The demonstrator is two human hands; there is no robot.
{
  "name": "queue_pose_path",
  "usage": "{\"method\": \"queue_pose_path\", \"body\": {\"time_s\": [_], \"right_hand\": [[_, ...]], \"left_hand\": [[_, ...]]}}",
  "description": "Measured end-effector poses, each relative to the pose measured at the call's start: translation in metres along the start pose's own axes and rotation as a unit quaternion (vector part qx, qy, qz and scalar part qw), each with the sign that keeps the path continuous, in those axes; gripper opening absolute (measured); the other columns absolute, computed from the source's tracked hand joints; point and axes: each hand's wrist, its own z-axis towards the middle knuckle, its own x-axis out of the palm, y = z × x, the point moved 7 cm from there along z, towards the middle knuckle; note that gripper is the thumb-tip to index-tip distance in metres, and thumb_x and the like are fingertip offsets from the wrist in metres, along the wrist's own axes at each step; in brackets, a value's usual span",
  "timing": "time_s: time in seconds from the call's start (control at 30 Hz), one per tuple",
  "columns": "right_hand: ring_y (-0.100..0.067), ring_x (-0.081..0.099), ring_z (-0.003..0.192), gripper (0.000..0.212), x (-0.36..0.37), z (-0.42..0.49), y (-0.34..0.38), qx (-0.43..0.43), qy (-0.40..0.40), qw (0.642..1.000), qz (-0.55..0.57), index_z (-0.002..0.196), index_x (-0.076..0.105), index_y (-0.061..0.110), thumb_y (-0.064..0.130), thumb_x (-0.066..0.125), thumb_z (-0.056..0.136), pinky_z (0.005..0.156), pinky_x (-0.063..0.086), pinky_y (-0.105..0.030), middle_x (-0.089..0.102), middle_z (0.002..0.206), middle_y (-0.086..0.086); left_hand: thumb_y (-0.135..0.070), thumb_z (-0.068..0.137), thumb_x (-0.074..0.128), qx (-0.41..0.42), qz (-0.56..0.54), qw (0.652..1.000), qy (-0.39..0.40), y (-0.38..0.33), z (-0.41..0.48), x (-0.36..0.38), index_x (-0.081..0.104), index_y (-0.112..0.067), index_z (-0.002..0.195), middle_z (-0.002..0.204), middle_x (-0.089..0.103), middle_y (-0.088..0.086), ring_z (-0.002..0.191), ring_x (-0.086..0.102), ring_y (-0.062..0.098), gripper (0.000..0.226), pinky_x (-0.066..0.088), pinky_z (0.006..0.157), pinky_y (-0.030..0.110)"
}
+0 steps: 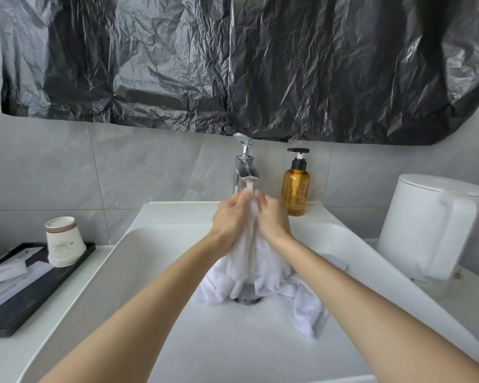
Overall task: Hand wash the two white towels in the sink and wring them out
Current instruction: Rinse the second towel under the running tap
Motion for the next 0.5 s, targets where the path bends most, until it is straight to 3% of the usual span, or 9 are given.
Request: {"method": "queue_pose_path", "body": {"time_s": [0.17,0.23,0.3,0.4,0.5], "right_hand": [[-0.014,0.033,0.052,0.054,-0.032,0.012,-0.001,0.035,0.025,0.998,0.037,0.056,0.034,0.018,0.047,0.038,0.101,0.055,0.025,-0.031,0.032,0.053,0.002],[-0.013,0.027,0.053,0.052,-0.041,0.017,-0.001,0.037,0.019,0.995,0.089,0.058,0.029,0.021,0.049,0.042,0.099,0.057,0.02,-0.034,0.025,0.054,0.004],[-0.012,0.031,0.06,0.046,-0.048,0.019,0.0,0.036,0.004,0.989,0.146,0.064,0.034,0.019,0.047,0.045,0.098,0.06,0.021,-0.032,0.029,0.061,0.0],[-0.017,0.035,0.072,0.039,-0.058,0.024,-0.004,0.062,-0.025,0.968,0.242,0.077,0.044,0.014,0.047,0.049,0.097,0.063,0.027,-0.03,0.035,0.075,-0.004],[-0.018,0.032,0.067,0.044,-0.066,0.027,-0.011,0.084,-0.038,0.955,0.282,0.066,0.035,0.023,0.051,0.052,0.094,0.061,0.027,-0.029,0.031,0.068,-0.004]], "left_hand": [[-0.043,0.096,0.056,-0.015,0.016,0.995,0.097,-0.008,0.001,-0.005,0.068,-0.014,0.091,0.078,0.071,-0.001,0.07,0.066,0.013,0.033,0.051,0.06,0.021],[-0.06,0.086,0.062,-0.04,0.077,0.986,0.145,-0.001,0.002,-0.009,0.068,-0.006,0.103,0.089,0.07,0.002,0.082,0.065,0.016,0.056,0.046,0.071,0.025],[-0.076,0.075,0.059,-0.071,0.145,0.965,0.209,0.013,-0.003,-0.009,0.068,-0.013,0.114,0.107,0.072,-0.002,0.102,0.064,0.014,0.075,0.043,0.086,0.028],[-0.083,0.069,0.056,-0.115,0.232,0.915,0.309,0.033,-0.022,-0.002,0.067,-0.033,0.115,0.115,0.069,-0.013,0.112,0.061,0.007,0.069,0.041,0.103,0.03],[-0.068,0.081,0.061,-0.084,0.25,0.917,0.3,0.031,-0.019,-0.008,0.07,-0.029,0.105,0.103,0.072,-0.012,0.099,0.067,0.008,0.047,0.048,0.095,0.028]]}}
